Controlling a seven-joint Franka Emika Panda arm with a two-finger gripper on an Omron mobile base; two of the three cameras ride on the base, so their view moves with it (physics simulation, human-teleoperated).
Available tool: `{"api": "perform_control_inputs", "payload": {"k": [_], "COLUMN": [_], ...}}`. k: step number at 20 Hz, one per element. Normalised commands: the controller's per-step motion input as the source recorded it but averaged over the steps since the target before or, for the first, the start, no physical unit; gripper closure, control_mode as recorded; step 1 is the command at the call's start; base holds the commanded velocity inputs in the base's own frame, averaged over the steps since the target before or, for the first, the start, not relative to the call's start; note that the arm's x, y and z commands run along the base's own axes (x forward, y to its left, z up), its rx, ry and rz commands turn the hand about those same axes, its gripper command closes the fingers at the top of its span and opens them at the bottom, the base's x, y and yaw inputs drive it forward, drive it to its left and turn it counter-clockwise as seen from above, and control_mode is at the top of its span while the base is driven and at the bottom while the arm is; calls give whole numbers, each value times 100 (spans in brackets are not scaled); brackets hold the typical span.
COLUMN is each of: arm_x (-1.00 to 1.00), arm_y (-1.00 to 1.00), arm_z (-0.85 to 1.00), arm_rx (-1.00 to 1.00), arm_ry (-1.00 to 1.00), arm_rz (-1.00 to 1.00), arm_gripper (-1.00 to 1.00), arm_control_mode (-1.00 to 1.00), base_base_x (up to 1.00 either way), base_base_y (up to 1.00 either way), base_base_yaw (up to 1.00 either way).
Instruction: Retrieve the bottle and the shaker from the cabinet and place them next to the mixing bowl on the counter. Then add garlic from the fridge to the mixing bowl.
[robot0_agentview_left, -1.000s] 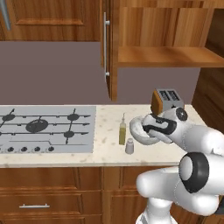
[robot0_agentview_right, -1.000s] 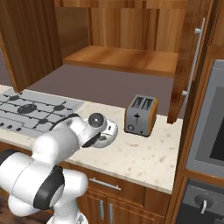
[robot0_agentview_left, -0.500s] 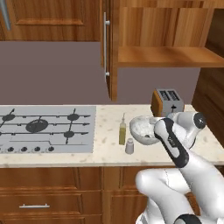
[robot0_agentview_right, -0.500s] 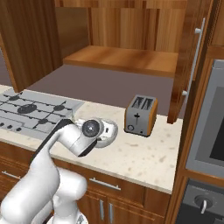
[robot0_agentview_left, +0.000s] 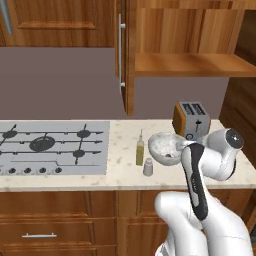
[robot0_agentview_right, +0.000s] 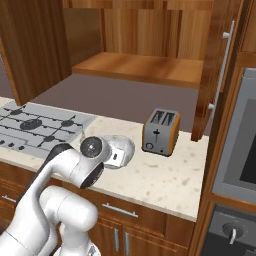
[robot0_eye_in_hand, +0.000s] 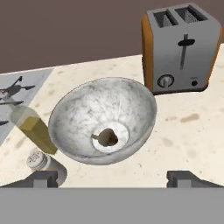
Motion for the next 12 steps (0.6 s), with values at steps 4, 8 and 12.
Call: {"api": "perform_control_inputs", "payload": {"k": [4,8,12], "arm_x": [-51,-58,-67], "arm_y": [0,0,0], "arm_z": [25,62,82], "arm_rx": [-6,-6,-3], "arm_ry": [27,5,-2], "arm_rz": [-2,0,0], "arm_gripper": [-100,-100,-100], "arm_control_mode": [-100,-100,-100], "base_base_x": [0,0,0], "base_base_y": [0,0,0], "base_base_yaw": [0,0,0]}}
